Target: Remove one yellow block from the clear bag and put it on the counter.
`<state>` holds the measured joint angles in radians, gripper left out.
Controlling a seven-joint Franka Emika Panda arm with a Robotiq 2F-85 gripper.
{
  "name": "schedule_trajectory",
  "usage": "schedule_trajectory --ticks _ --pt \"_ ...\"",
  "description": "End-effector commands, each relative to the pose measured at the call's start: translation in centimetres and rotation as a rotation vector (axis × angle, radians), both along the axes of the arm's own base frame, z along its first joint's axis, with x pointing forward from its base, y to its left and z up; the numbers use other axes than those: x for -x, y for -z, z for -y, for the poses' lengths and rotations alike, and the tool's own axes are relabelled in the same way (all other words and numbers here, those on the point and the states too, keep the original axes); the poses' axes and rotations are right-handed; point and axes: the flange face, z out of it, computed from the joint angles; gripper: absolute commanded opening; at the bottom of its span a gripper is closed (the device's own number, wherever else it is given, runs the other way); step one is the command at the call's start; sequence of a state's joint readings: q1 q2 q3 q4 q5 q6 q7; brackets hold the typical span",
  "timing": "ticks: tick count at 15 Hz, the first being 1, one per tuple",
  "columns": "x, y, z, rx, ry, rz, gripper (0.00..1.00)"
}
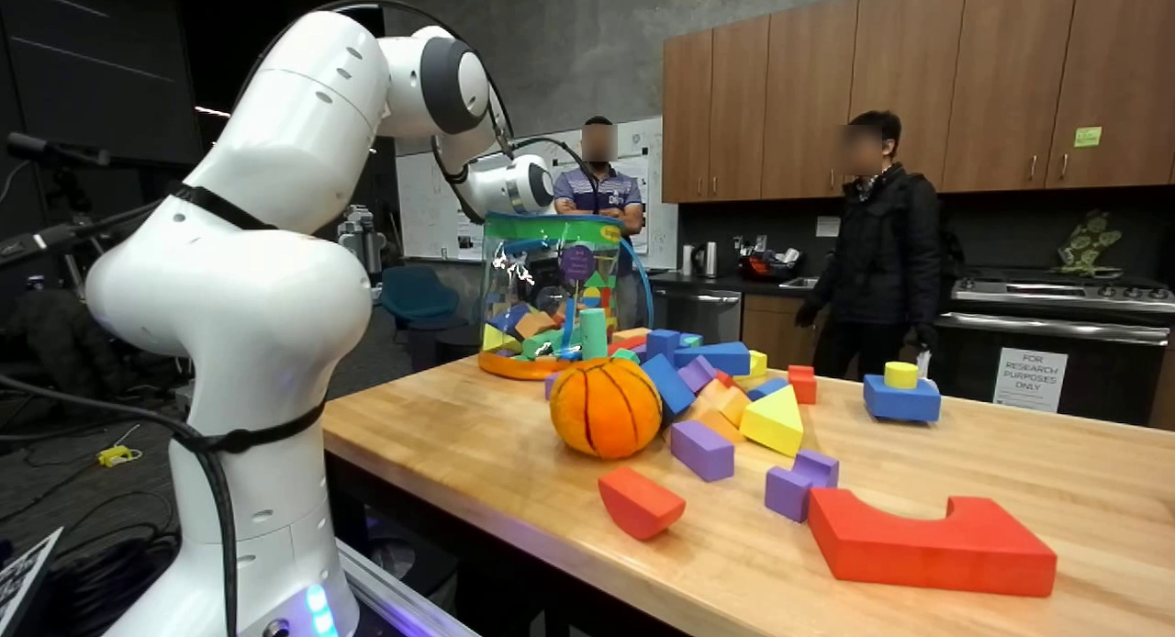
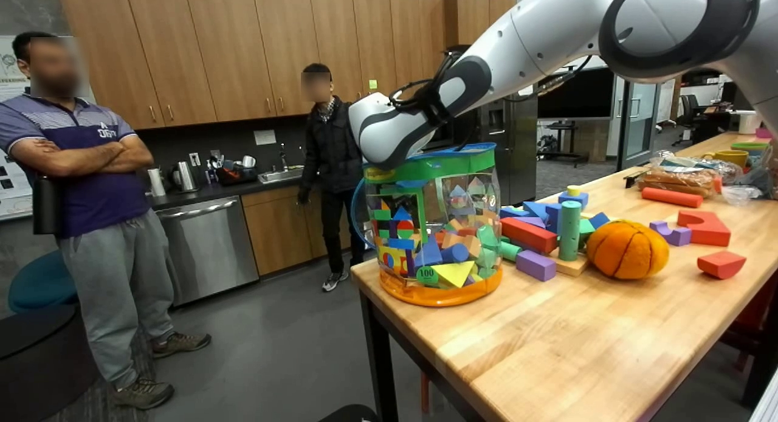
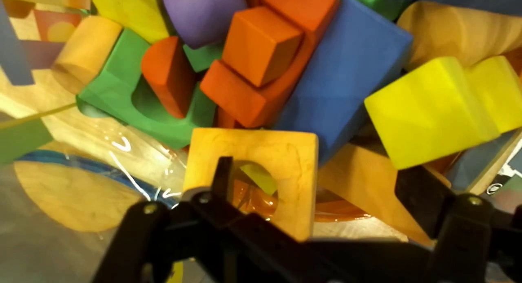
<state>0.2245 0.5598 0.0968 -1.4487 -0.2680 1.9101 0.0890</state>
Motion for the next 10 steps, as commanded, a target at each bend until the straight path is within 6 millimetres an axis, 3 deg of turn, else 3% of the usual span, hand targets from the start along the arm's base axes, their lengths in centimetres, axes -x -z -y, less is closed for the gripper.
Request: schedule_trajectory --ticks 1,9,10 --pt "0.1 -0.4 -0.7 -0.029 -0.014 0.008 1.00" --pt "-1.5 -0.5 -2.2 -0.067 -0.056 0.112 1.00" --pt "-1.5 -0.4 -2.2 -0.068 -0.057 0.116 0.79"
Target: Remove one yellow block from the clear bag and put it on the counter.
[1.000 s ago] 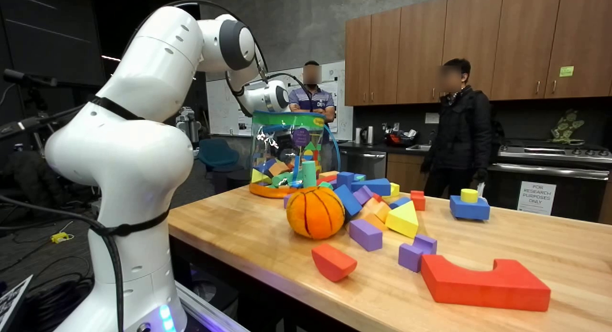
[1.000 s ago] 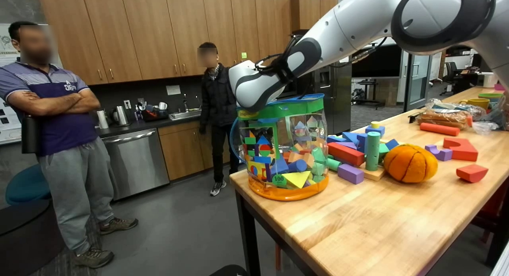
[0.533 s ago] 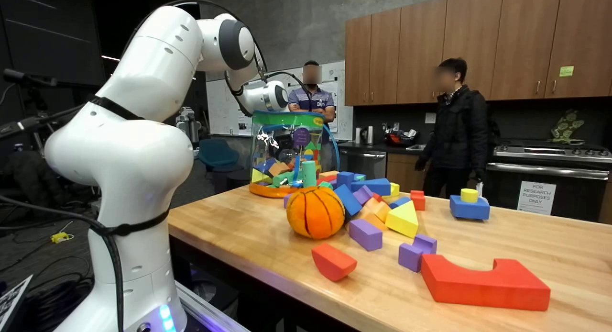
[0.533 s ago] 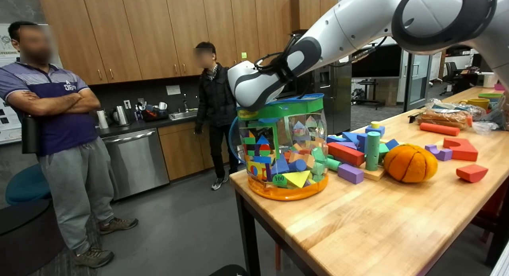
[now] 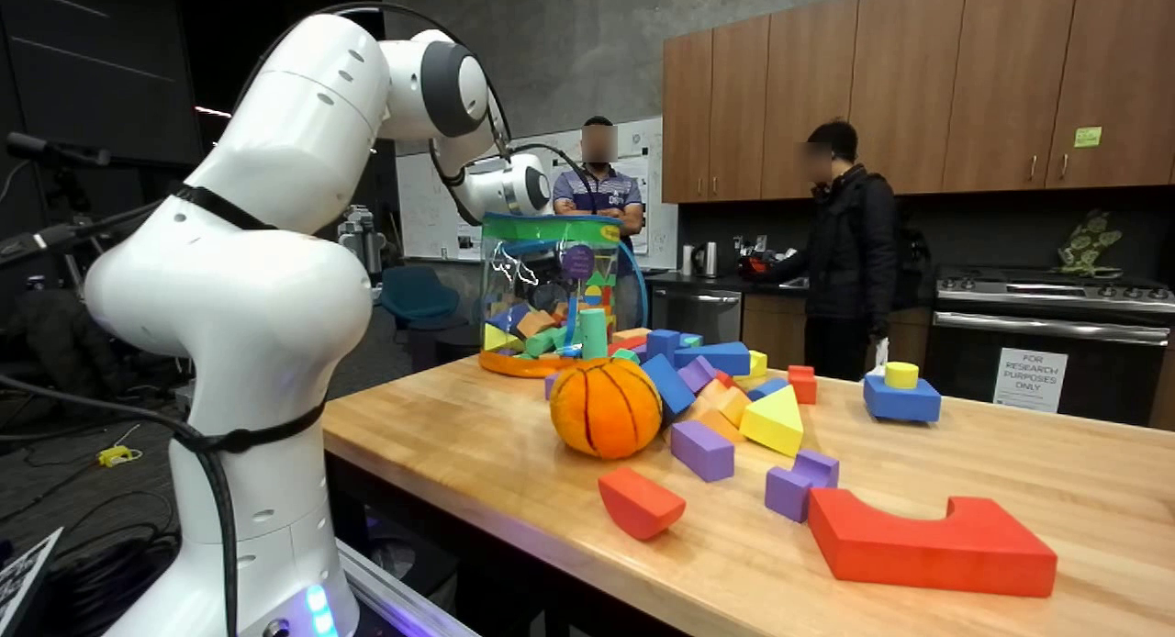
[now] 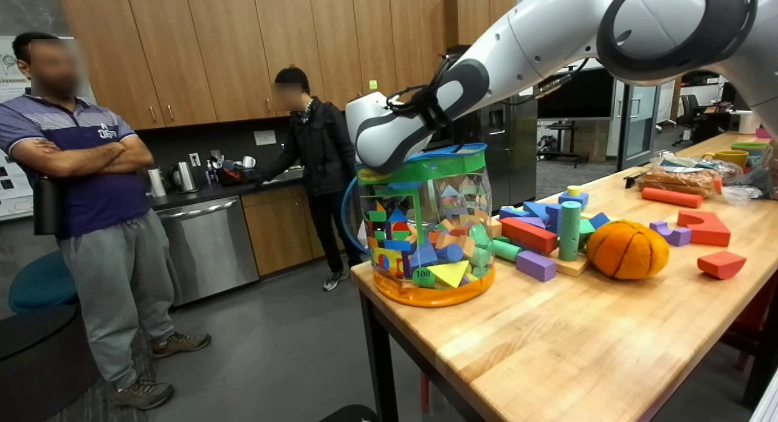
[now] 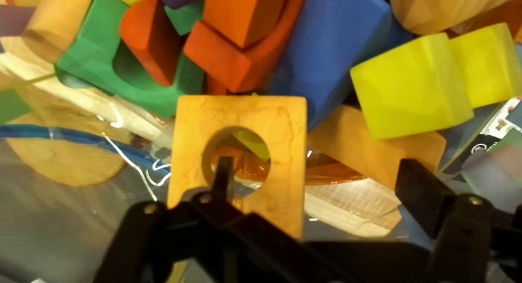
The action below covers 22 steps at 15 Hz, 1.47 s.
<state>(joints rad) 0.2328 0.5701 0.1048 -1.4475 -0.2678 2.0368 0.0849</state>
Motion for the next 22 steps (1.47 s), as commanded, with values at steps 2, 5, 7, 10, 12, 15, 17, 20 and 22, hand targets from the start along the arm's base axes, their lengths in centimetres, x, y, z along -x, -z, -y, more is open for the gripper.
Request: schedule_trajectory --ticks 2,5,7,10,12,15,17,20,22 --pt "-0.7 -0.1 -0.3 -0.015 -0.011 0.019 0.69" --pt "-0.7 0.1 0.0 -0.016 -0.005 0.021 0.44" --pt "-0.7 0.2 0.2 -0.015 -0.001 0.023 0.30" --pt "-0.8 0.3 0.6 -0.011 0.010 0.029 0.06" --pt "-0.8 0.2 0.9 -0.009 0.020 0.038 0.02" --pt "-0.6 -0.7 1.4 -0.003 0.031 0.056 0.04" --pt "-0.3 -1.6 1.9 0.006 0.039 0.081 0.04" --pt "0.1 -3.9 3.1 0.027 0.058 0.130 0.04" --pt "0.3 -5.4 4.2 0.052 0.072 0.160 0.04"
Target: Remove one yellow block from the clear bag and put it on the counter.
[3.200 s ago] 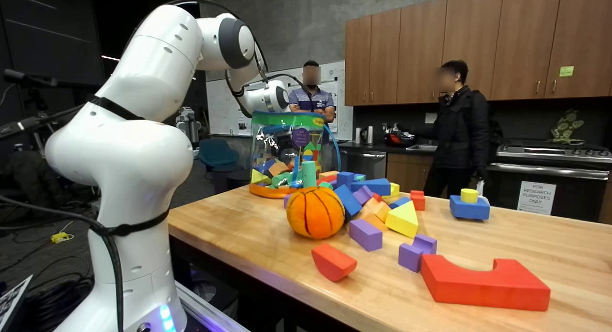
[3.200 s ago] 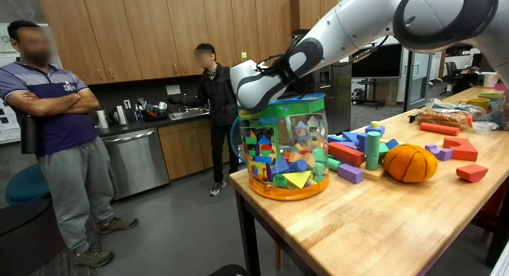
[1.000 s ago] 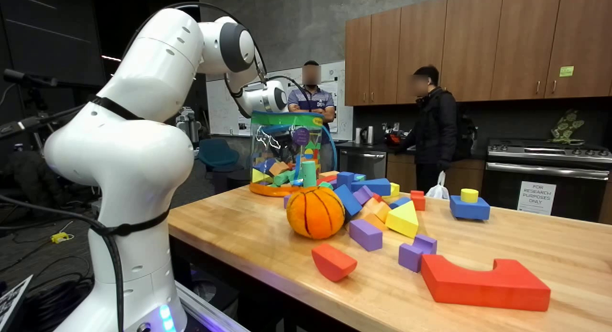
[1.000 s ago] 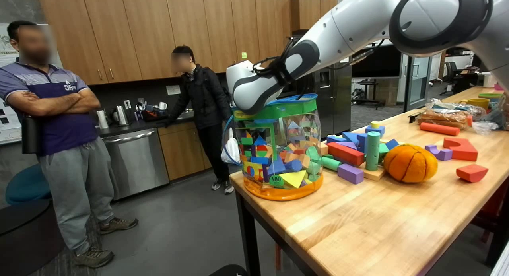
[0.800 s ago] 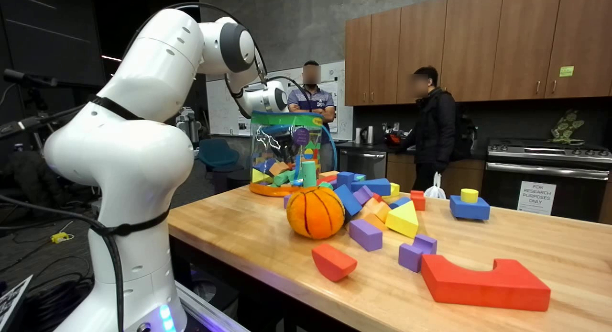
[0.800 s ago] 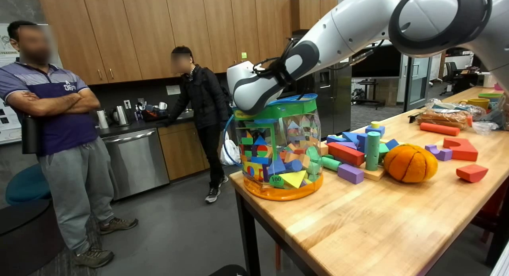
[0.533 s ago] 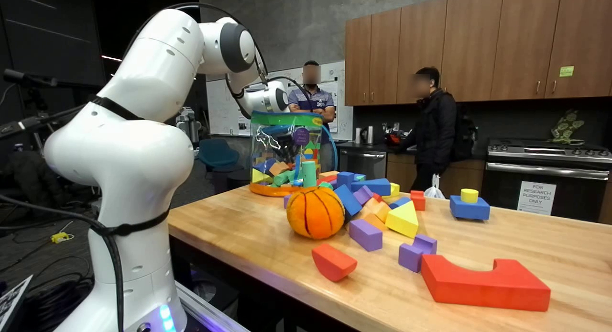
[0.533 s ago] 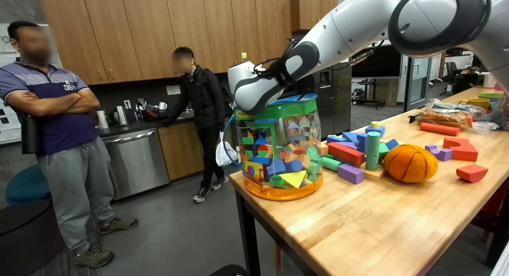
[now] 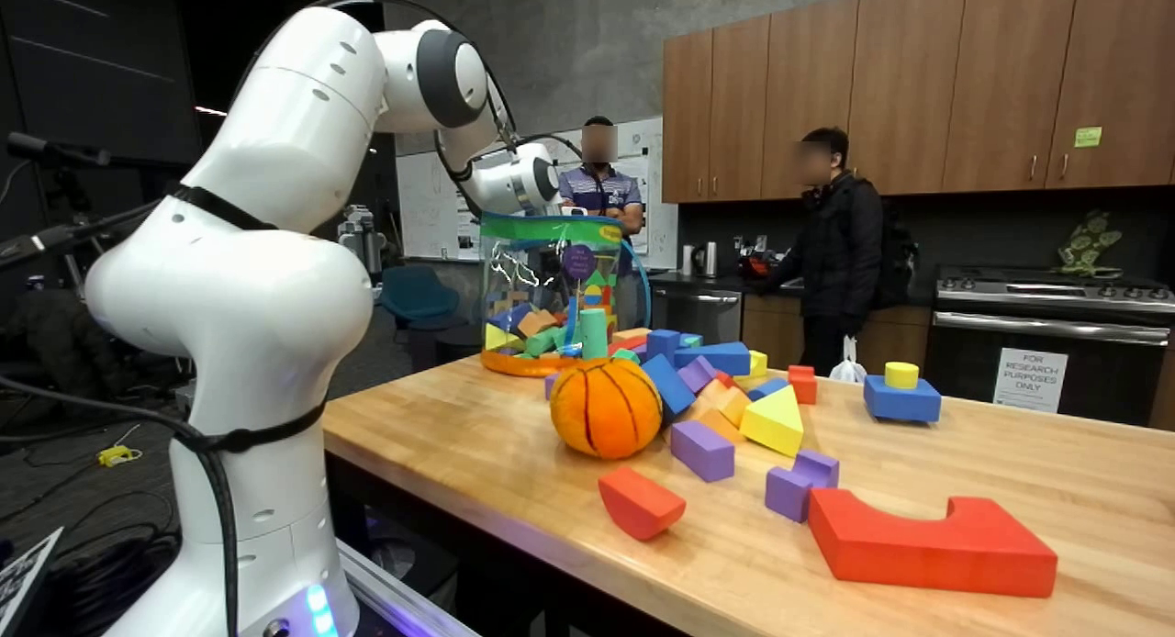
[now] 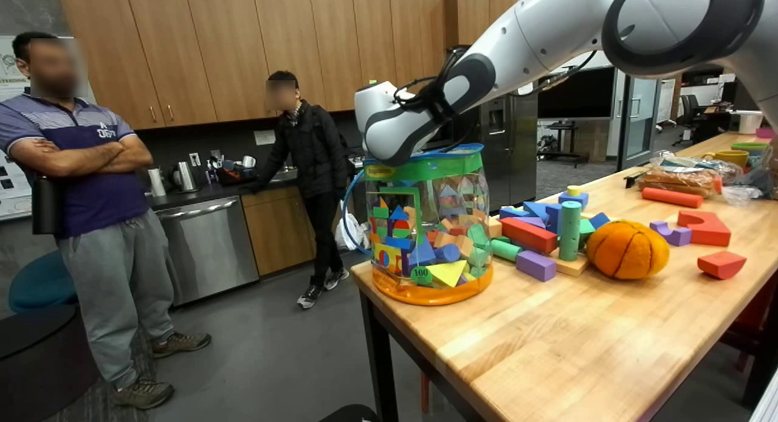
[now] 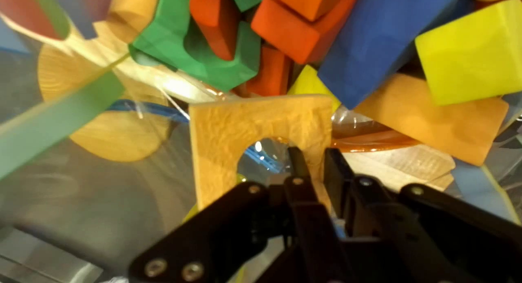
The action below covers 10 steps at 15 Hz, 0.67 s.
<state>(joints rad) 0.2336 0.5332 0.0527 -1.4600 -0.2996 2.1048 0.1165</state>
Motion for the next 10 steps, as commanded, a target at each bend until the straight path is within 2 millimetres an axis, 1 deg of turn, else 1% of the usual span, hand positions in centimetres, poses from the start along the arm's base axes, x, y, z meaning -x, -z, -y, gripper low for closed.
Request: schedule_trajectory --ticks 1,5,7,10 --pt "1.6 -3.7 2.1 0.047 0.035 0.068 0.04" --pt "3.0 -8.1 3.9 0.083 0.053 0.121 0.04" --pt "3.8 -10.6 4.4 0.087 0.048 0.149 0.04" --pt "5.5 -15.2 5.1 0.049 0.044 0.200 0.04"
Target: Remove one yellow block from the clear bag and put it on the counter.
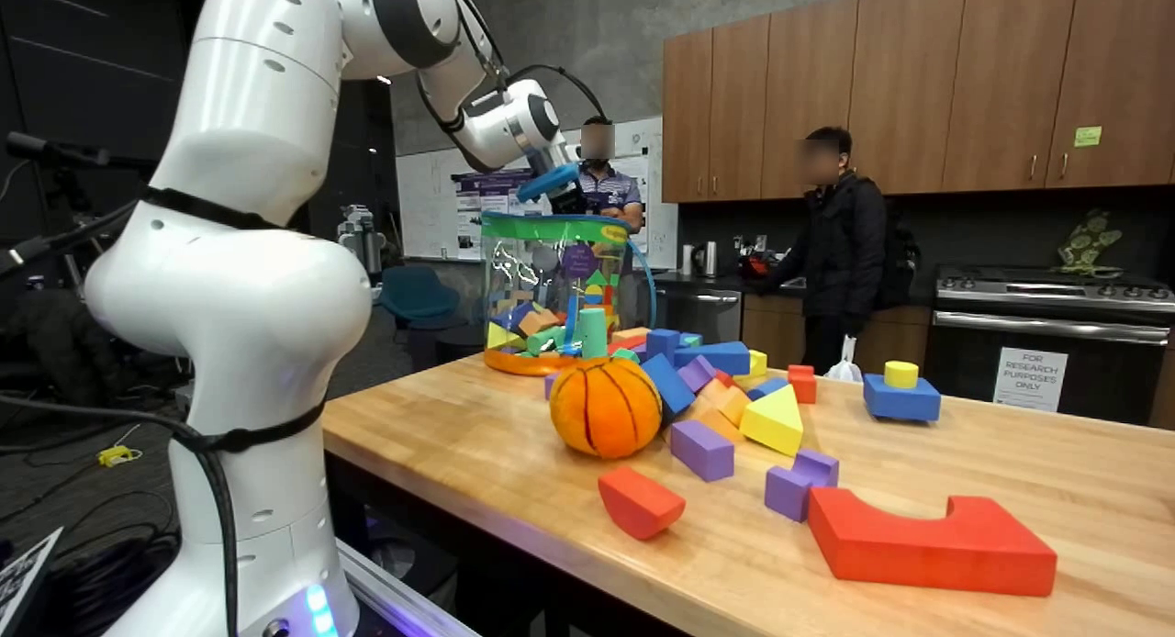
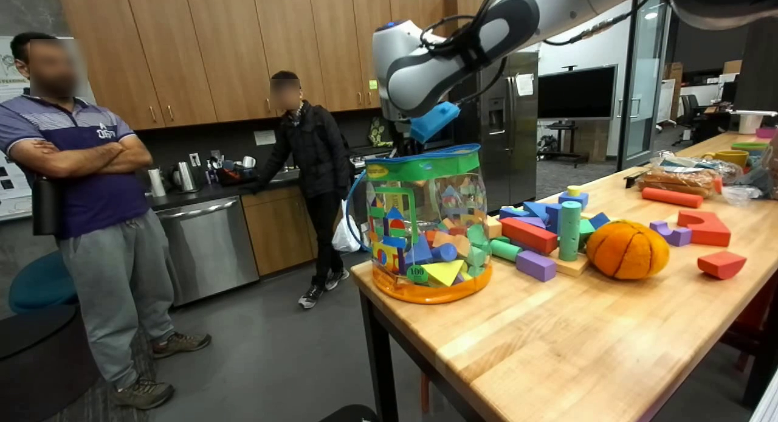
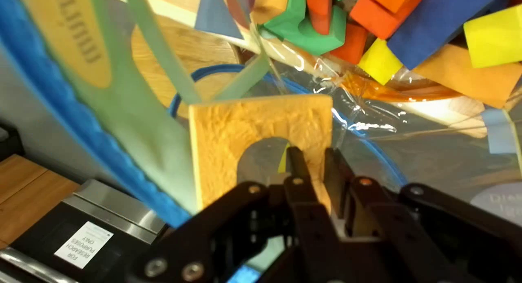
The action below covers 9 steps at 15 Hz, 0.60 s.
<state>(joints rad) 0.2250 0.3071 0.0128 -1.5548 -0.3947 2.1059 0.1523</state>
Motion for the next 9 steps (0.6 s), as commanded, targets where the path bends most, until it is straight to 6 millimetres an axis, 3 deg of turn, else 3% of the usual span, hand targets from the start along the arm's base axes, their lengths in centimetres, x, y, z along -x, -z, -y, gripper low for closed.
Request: schedule_trajectory --ticks 1,5,9 --pt "3.1 -5.4 1.1 -0.024 -0.001 0.053 0.04" --pt "5.1 -10.5 3.2 -0.045 0.024 0.130 0.04" --pt "6.9 -13.5 6.6 -0.070 0.069 0.182 0.04"
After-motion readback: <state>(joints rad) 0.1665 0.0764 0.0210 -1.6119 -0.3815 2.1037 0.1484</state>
